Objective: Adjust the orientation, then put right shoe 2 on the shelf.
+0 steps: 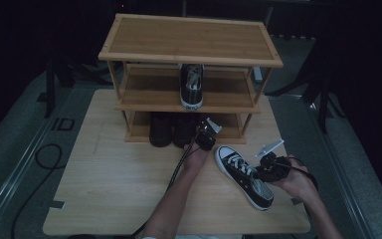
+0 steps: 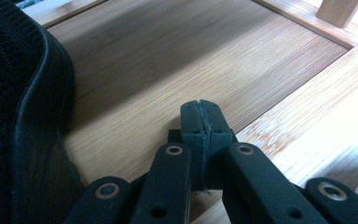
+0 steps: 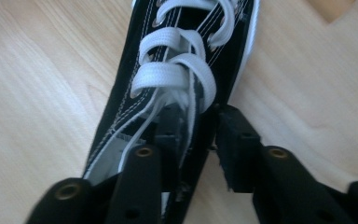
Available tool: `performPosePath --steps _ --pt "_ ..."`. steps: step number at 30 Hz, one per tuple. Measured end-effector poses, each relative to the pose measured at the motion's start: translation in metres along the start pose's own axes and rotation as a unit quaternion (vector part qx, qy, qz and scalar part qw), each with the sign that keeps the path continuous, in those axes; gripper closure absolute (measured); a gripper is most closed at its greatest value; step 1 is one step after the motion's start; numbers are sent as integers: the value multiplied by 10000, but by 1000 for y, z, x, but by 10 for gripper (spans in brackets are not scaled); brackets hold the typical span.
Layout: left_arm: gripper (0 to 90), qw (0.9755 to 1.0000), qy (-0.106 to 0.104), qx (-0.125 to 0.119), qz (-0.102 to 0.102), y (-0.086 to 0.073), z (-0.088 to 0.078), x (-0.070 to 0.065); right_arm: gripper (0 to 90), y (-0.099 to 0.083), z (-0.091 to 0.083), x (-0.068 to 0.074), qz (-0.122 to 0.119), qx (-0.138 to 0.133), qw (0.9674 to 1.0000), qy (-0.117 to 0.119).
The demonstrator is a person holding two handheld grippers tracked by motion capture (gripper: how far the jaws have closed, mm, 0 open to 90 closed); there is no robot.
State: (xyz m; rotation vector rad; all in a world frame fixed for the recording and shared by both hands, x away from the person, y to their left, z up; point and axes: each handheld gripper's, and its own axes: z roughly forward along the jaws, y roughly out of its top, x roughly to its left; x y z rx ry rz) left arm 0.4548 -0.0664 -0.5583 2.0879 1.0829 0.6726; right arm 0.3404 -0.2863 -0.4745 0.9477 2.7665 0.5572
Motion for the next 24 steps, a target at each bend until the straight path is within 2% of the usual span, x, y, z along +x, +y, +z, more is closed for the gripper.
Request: performPosePath --steps 3,8,11,16,17,19,20,24 --pt "900 10000 -2 1 1 0 0 0 728 2 1 -1 34 73 10000 8" --pt "900 10000 -3 0 3 0 0 0 772 7 0 2 -236 257 9992 -188" --pt "900 10000 -1 -1 5 0 0 0 782 9 0 3 -282 351 9985 -306" --pt "900 10000 -6 0 1 0 0 0 784 8 3 1 -277 416 9985 -240" --pt "900 10000 -17 -1 -10 0 0 0 816 8 8 2 -172 515 9984 -162" --pt "900 10000 -37 -2 -43 0 0 0 851 8 10 2 -4 531 9985 -119" --pt "900 10000 -5 -1 3 0 0 0 871 9 9 2 32 505 9986 -136" --pt "900 10000 -40 -1 -37 0 0 0 880 8 7 2 -36 472 9988 -142"
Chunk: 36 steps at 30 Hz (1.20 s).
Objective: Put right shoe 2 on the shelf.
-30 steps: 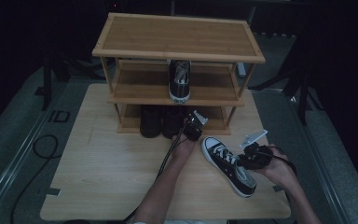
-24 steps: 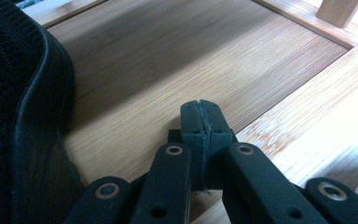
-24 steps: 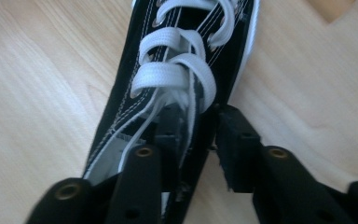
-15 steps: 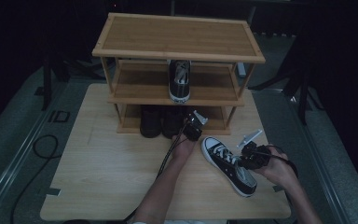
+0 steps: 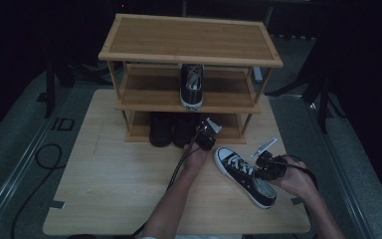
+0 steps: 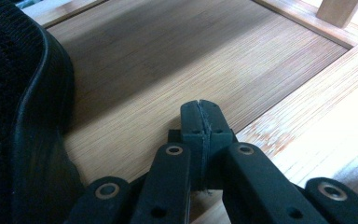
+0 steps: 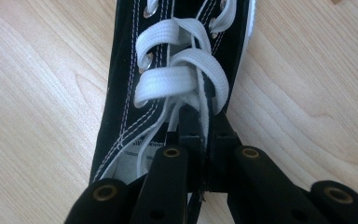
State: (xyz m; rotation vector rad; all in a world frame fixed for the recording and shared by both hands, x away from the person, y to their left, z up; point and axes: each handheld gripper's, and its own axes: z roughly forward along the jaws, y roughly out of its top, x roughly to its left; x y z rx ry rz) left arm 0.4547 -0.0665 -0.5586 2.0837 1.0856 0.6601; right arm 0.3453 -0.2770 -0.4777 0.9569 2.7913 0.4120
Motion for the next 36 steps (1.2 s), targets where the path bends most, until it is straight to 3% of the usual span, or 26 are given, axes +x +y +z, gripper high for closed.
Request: performPosePath --steps 8,21,28,36 --pt "900 10000 -13 -1 3 0 0 0 886 -4 -2 -9 112 -166 9991 385" --pt "900 10000 -4 -1 1 0 0 0 888 0 -11 -8 -83 -101 9991 405" --pt "900 10000 29 -2 45 0 0 0 887 2 -24 -8 -163 -310 9977 583" --pt "900 10000 29 -1 48 0 0 1 887 7 -40 -7 -293 -335 9969 646"
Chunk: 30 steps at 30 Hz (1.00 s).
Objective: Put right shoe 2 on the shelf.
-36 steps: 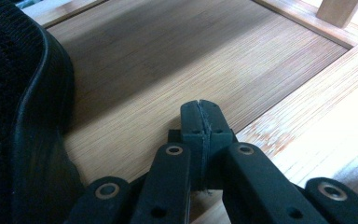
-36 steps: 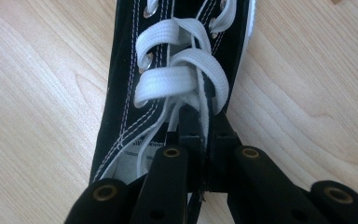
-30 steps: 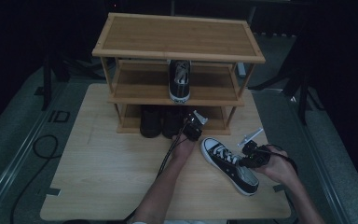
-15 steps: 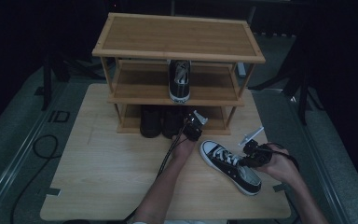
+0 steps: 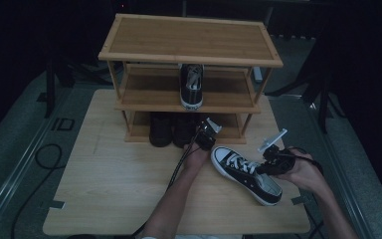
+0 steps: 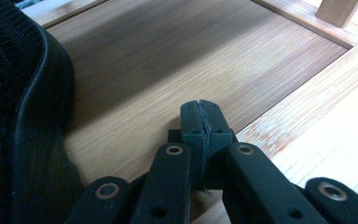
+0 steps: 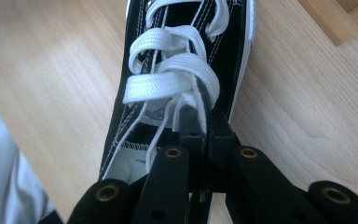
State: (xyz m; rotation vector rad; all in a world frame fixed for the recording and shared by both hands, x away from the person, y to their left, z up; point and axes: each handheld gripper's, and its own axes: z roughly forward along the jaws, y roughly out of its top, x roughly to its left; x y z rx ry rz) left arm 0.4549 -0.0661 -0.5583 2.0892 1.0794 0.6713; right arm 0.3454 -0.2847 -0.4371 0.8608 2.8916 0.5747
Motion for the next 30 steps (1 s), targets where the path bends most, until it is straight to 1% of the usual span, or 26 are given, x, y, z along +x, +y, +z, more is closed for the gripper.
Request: performPosePath --steps 3,5,6,7,8,12,13,19,20,23,30 --pt "900 10000 0 0 1 0 0 0 887 3 -6 1 -60 -20 10000 38" --pt "900 10000 -8 0 -9 0 0 0 887 4 -10 1 -83 -54 10000 11" --pt "900 10000 -29 0 -41 0 0 0 887 5 -12 1 -96 -70 9999 21" --pt "900 10000 0 0 0 0 0 0 887 6 -14 1 -118 -86 9999 14" --pt "900 10000 -19 4 -5 0 0 0 887 7 -16 2 -122 -96 9999 5" --pt "900 10000 -45 0 -45 0 0 0 887 9 -20 2 -174 -88 9998 11" --pt "900 10000 -8 4 8 0 0 1 887 9 -21 2 -186 -86 9998 18" --pt "900 10000 -12 3 6 0 0 1 887 9 -29 3 -227 -109 9997 31" --pt "900 10000 -12 5 8 0 0 1 887 9 -33 3 -242 -102 9997 20" --pt "900 10000 -13 5 7 0 0 1 887 8 -38 2 -252 -90 9996 -15" --pt "900 10000 -21 3 -3 0 0 1 887 4 -51 -2 -209 -90 9996 -140"
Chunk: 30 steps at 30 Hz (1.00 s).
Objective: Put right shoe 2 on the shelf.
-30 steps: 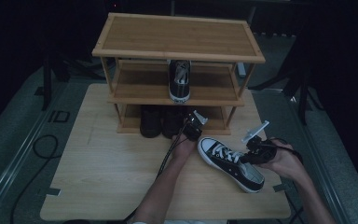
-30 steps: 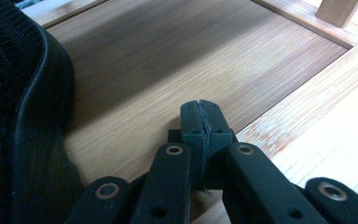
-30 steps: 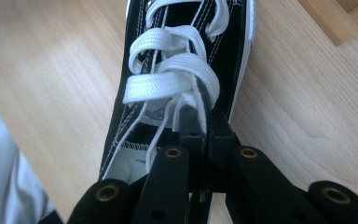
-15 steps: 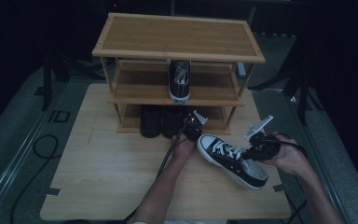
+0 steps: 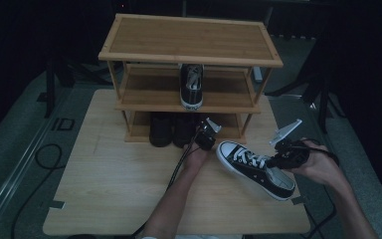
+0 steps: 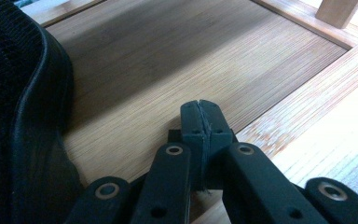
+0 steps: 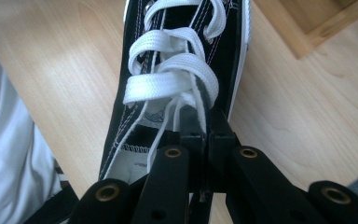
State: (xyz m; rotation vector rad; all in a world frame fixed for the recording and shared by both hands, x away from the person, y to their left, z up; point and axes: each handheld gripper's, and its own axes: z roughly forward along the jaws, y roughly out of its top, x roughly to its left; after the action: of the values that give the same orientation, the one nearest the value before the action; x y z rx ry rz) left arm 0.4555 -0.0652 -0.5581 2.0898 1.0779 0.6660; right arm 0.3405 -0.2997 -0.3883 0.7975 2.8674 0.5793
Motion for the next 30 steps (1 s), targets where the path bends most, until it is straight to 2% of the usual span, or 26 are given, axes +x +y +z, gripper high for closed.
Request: performPosePath --steps 6,15,19,20,30 --pt "900 10000 -5 -4 -3 0 0 0 887 -1 -8 -4 -4 -52 10000 -12" --pt "900 10000 -22 -3 -24 0 0 1 887 3 -21 -1 -130 -147 9998 44" --pt "900 9999 -74 -21 -109 0 1 0 887 5 -29 3 -227 -246 9994 67" --pt "900 10000 -19 -3 -22 0 0 1 887 6 -31 3 -245 -273 9993 112" --pt "900 10000 -16 -1 -12 0 0 1 887 14 -46 7 -417 -587 9971 256"
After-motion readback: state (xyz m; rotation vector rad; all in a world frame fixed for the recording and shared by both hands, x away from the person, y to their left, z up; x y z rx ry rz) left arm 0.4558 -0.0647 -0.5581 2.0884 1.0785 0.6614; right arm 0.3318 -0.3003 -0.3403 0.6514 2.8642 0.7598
